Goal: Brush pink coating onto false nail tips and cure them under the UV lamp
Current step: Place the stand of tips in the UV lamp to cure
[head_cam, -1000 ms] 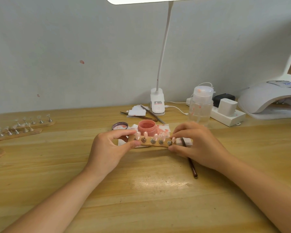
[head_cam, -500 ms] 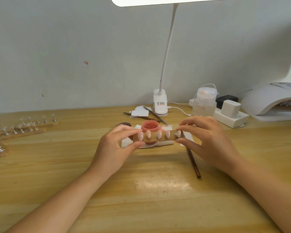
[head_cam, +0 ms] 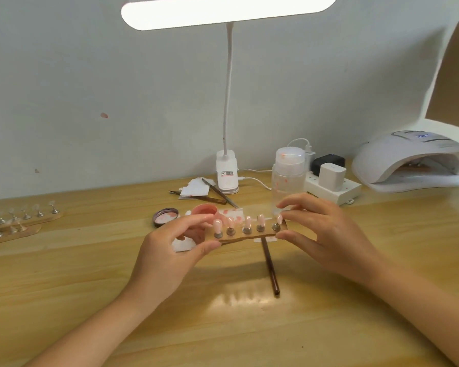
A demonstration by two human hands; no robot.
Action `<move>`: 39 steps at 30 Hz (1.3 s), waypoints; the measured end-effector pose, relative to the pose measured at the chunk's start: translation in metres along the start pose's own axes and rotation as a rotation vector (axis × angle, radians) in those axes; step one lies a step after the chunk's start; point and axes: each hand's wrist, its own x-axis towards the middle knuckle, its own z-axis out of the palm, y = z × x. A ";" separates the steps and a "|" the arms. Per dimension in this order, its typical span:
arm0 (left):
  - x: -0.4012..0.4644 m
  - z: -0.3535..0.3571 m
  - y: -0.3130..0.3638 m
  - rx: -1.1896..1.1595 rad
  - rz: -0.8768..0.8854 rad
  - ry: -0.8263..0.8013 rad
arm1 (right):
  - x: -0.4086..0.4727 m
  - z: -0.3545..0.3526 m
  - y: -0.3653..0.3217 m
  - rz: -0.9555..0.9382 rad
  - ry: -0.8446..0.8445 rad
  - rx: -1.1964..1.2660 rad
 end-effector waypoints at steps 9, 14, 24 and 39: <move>0.034 0.055 0.067 -0.286 0.096 0.262 | -0.006 -0.040 0.040 0.045 0.405 -0.130; 0.060 0.113 0.110 -0.376 0.218 0.293 | -0.019 -0.075 0.077 0.166 0.520 -0.184; 0.122 0.254 0.156 -0.632 0.034 0.064 | -0.085 -0.107 0.138 0.629 0.502 -0.256; 0.118 0.365 0.134 -1.010 -0.722 -0.010 | -0.130 -0.131 0.190 1.092 0.240 -0.102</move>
